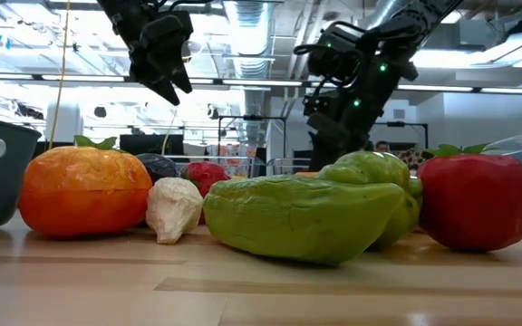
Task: Sort produce into baskets
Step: Put the red tomato into the left transparent bin
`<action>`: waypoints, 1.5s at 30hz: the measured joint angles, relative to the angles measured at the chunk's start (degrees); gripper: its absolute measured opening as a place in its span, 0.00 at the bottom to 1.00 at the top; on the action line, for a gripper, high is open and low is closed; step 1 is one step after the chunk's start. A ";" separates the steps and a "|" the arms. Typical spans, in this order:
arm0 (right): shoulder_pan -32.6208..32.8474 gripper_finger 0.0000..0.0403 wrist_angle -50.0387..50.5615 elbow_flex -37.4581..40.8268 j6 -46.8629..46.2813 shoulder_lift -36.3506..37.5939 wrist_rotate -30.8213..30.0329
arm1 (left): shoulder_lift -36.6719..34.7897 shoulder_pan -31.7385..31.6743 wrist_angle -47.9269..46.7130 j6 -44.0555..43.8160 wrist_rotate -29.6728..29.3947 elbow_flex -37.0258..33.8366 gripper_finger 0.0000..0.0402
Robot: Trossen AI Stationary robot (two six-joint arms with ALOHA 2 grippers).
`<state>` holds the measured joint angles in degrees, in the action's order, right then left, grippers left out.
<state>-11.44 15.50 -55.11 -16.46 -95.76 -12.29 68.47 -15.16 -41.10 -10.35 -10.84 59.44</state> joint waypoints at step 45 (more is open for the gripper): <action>-5.99 0.74 -37.92 -12.85 3.52 -11.58 0.42 | 0.00 -0.02 -0.15 -3.89 -0.02 0.00 0.97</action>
<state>-17.43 -22.42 -67.96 -12.95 -107.34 -11.88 68.47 -15.18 -41.25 -14.24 -10.85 59.44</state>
